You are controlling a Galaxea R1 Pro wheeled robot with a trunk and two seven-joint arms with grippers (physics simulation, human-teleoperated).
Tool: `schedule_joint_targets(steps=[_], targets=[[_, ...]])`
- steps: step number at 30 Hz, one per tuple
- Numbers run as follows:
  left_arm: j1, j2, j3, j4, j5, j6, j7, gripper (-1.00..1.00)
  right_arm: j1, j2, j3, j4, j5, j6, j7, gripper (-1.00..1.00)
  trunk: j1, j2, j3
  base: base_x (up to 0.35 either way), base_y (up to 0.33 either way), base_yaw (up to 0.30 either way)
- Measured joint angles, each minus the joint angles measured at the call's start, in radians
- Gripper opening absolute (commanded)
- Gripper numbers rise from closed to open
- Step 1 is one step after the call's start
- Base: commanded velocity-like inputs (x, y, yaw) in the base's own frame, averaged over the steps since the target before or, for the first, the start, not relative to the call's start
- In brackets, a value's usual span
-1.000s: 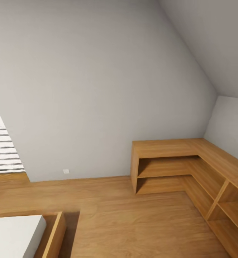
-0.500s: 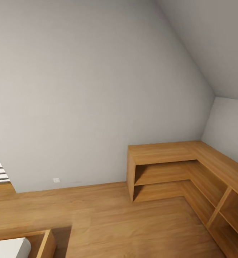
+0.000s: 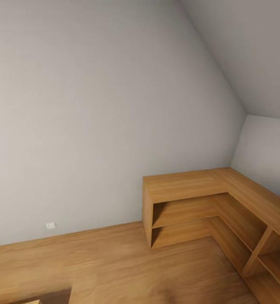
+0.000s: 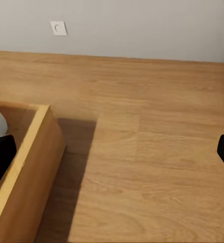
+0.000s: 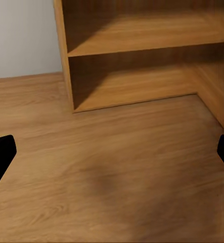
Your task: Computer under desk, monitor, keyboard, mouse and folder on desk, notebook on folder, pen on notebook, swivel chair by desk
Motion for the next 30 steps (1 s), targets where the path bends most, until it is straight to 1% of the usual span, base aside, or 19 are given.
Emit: schedule_joint_targets(steps=[14,24,30], targets=[[0.000,0.003,0.000,0.000,0.000,0.000,0.000,1.00,0.000,0.001,0.002,0.001,0.000,0.000,0.001,1.00,0.000,0.000,-0.001,0.328,0.003,-0.267],[0.000,0.004,0.000,0.000,-0.001,0.000,0.001,1.00,0.000,0.001,0.003,0.001,0.000,0.001,0.002,1.00,0.000,0.001,-0.006,0.325,0.065,-0.266],[0.000,0.005,0.000,0.000,0.000,0.000,0.000,1.00,0.000,0.002,0.003,0.001,0.000,0.001,0.002,1.00,0.000,0.001,-0.009,0.124,0.027,-0.265]])
